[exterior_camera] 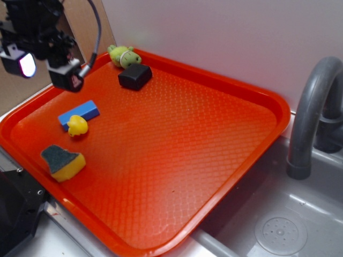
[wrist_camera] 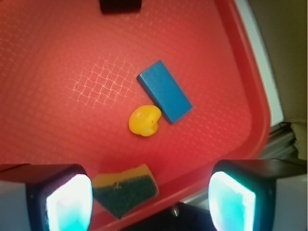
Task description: Grab the yellow duck.
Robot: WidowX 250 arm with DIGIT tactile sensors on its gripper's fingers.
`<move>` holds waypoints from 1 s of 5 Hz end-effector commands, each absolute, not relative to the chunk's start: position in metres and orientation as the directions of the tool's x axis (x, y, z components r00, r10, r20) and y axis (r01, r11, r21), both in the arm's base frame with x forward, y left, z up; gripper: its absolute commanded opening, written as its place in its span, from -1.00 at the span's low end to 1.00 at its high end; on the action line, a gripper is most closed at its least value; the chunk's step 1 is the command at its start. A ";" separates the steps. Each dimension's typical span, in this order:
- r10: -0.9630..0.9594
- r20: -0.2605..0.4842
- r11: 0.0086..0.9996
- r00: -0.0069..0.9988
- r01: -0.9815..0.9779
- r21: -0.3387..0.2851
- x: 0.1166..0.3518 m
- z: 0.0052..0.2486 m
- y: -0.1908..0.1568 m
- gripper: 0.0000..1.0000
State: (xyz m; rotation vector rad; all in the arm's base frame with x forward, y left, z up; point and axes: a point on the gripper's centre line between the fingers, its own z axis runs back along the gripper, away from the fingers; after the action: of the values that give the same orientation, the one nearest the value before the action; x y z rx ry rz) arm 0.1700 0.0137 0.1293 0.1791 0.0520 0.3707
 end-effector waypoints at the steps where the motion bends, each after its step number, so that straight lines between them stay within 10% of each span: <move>1: 0.430 0.040 0.871 0.902 -0.427 0.242 0.183 0.088 0.040 1.00; 4: 0.346 -0.008 0.911 0.938 -0.334 0.243 0.181 0.036 0.029 1.00; 5: 0.358 0.011 0.906 0.934 -0.350 0.238 0.180 0.031 0.023 -1.00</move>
State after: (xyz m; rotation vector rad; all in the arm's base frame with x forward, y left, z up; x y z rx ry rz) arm 0.1829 0.0235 0.0323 0.2404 0.0368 0.3720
